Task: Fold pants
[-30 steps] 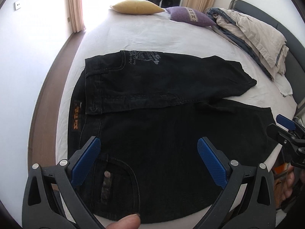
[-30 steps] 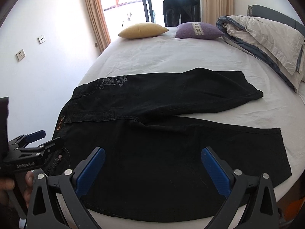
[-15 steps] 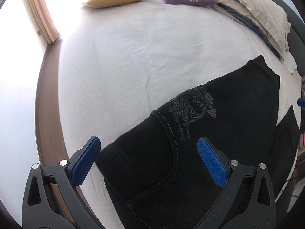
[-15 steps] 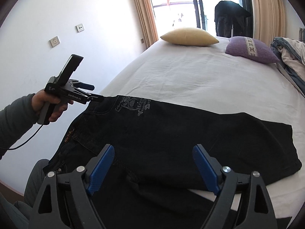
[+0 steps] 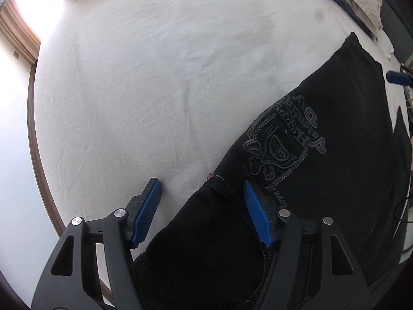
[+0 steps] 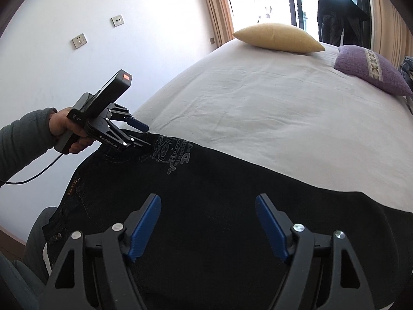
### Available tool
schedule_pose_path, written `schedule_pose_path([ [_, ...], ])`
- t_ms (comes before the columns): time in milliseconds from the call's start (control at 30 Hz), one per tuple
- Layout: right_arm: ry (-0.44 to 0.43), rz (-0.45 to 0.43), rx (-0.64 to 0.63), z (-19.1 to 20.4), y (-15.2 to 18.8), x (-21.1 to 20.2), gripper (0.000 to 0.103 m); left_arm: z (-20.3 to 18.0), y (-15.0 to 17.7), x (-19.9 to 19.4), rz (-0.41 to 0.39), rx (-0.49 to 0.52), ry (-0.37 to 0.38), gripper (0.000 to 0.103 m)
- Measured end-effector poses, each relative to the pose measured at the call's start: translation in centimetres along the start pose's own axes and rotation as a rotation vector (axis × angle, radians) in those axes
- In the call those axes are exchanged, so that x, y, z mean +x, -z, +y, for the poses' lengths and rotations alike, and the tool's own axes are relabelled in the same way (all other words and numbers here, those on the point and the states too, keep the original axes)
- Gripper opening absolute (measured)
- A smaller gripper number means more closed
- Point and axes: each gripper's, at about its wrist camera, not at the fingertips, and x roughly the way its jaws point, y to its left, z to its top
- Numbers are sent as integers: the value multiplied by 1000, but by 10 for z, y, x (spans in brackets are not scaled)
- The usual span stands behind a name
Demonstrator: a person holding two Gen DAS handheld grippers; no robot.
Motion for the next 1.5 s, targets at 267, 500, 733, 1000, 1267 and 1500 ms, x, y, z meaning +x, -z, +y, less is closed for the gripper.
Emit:
schedule_pose_path([
  [267,16,137,-217,10,-40,47,57,-30,14,-17,-89,50,-49,7],
  [500,21,227,-373,19,-61,73,54,-68,46,-49,-252,137,-180,6],
  [733,53,330,-439,15,-62,93,48,-76,72,-66,-326,196,-243,6],
  [1000,73,375,-438,5,-59,103,41,-81,76,-71,-349,214,-254,6],
  [1267,54,398,-464,9,-54,105,9,-85,80,-73,-342,215,-253,6],
  [1500,72,375,-479,11,-53,95,5,-85,78,-73,-345,206,-253,6],
])
